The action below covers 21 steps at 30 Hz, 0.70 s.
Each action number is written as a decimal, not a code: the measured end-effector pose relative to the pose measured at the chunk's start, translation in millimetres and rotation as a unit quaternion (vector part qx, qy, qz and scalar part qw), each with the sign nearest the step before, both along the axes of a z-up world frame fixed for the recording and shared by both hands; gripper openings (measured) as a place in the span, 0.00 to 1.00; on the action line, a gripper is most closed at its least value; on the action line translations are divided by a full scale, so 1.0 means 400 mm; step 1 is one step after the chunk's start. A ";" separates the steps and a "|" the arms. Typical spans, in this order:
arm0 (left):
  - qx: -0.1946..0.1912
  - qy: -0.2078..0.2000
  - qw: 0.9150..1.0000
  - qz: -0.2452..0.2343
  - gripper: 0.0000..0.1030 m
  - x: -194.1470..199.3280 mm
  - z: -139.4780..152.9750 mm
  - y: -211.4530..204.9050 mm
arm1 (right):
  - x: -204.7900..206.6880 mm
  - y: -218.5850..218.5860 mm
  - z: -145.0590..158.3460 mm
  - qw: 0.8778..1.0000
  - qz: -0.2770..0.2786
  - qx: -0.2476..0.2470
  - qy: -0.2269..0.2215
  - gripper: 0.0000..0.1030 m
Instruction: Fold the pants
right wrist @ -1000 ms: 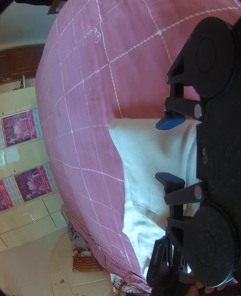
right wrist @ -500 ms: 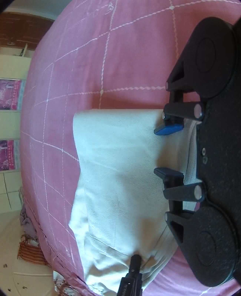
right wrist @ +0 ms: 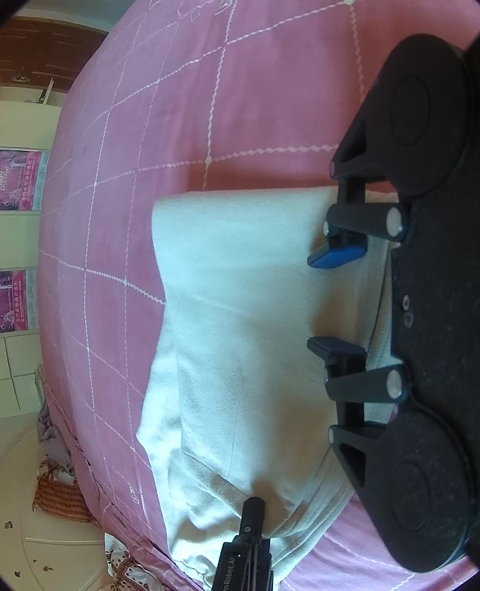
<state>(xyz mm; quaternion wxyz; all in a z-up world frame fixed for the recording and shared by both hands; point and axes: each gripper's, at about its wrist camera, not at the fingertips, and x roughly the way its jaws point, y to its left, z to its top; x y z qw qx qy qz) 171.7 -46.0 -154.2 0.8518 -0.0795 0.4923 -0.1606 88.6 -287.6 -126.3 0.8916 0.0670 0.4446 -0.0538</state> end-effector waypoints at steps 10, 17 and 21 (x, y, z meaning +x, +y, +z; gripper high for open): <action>0.008 -0.025 1.000 0.010 0.29 -0.011 0.043 -0.024 | -0.021 0.004 0.020 1.000 -0.009 0.015 -0.022 0.42; -0.001 0.019 0.999 0.045 0.31 0.000 -0.011 0.031 | -0.056 -0.027 0.047 0.999 -0.018 0.018 -0.037 0.44; -0.030 0.041 0.998 0.034 0.51 0.001 -0.037 0.018 | -0.073 -0.004 0.046 0.999 0.006 -0.003 -0.038 0.47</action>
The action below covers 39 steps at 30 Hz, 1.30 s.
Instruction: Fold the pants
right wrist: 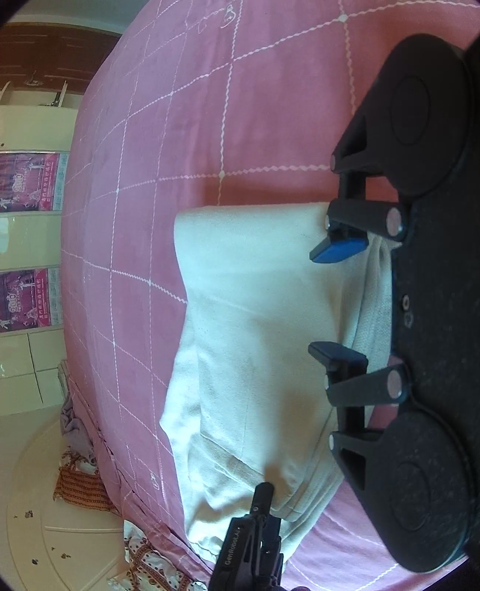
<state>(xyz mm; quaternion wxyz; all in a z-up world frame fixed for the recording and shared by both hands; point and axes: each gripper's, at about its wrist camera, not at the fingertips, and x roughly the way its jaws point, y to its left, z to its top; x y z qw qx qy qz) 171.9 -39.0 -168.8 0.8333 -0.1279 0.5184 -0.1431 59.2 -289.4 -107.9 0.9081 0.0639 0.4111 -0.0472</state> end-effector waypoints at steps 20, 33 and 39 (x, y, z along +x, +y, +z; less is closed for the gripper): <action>-0.176 -0.072 0.981 -0.033 0.17 0.011 0.272 -0.097 | -0.042 0.074 -0.010 0.991 0.063 -0.113 -0.021 0.66; -0.043 -0.045 0.997 -0.044 0.17 -0.052 0.034 -0.120 | -0.088 -0.113 -0.051 0.992 -0.122 -0.031 -0.004 0.15; -0.008 -0.114 0.990 -0.079 0.17 -0.097 0.099 -0.091 | -0.132 -0.122 -0.014 0.996 -0.087 0.011 -0.002 0.28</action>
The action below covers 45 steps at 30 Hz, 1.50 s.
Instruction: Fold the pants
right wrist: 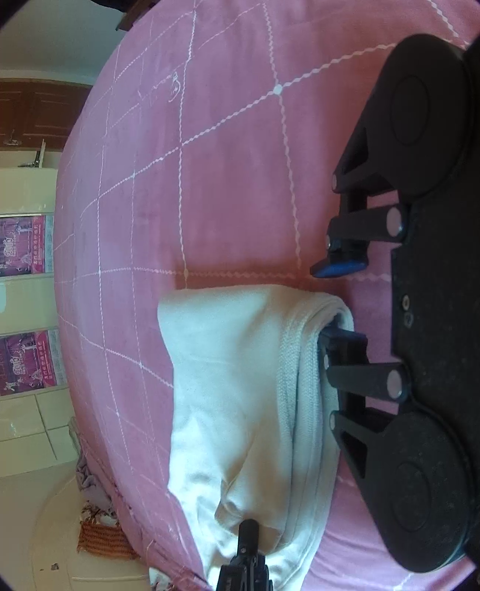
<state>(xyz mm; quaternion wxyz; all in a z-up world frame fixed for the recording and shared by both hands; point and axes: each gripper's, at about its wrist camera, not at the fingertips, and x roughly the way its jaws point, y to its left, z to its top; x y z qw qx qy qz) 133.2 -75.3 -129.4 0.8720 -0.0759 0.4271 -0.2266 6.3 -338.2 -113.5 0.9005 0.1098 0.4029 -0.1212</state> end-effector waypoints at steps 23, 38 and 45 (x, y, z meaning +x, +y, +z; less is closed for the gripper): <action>-0.067 0.102 0.990 0.065 0.18 0.099 -0.100 -0.006 | 0.131 0.038 -0.050 0.999 0.039 0.002 0.007 0.40; 0.067 0.030 0.997 0.001 0.39 0.103 -0.085 -0.014 | 0.125 0.061 -0.042 0.999 0.033 0.000 -0.009 0.48; 0.031 0.010 0.999 -0.003 0.39 0.042 0.006 -0.001 | 0.163 0.092 0.003 0.998 0.044 0.003 -0.034 0.47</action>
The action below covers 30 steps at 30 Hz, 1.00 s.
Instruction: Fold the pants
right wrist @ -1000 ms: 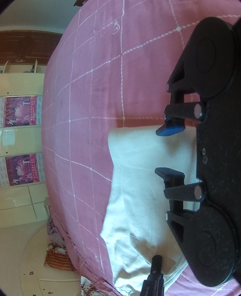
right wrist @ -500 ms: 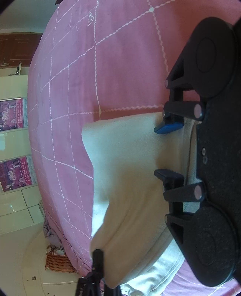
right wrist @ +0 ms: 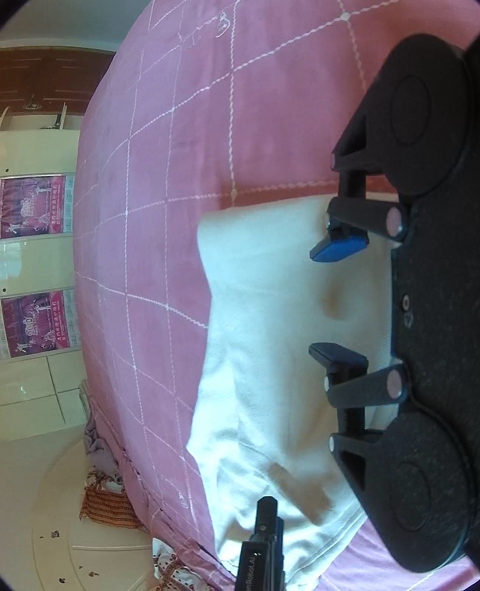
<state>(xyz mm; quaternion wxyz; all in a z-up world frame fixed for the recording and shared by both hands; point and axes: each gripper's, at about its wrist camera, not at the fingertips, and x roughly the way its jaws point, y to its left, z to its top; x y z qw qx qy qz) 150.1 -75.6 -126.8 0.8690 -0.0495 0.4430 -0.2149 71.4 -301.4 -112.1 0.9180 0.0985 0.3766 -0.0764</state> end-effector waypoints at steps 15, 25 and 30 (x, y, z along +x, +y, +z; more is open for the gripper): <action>0.102 0.000 0.995 0.002 0.40 -0.069 -0.042 -0.049 | 0.013 0.097 -0.007 0.998 0.044 -0.028 0.029 0.49; 0.127 -0.023 0.991 0.023 0.40 -0.069 -0.008 -0.001 | 0.043 0.128 0.037 1.000 0.020 -0.011 -0.003 0.58; 0.142 -0.007 0.989 0.032 0.45 -0.048 -0.049 0.021 | 0.049 0.143 -0.048 0.998 0.010 -0.022 0.054 0.63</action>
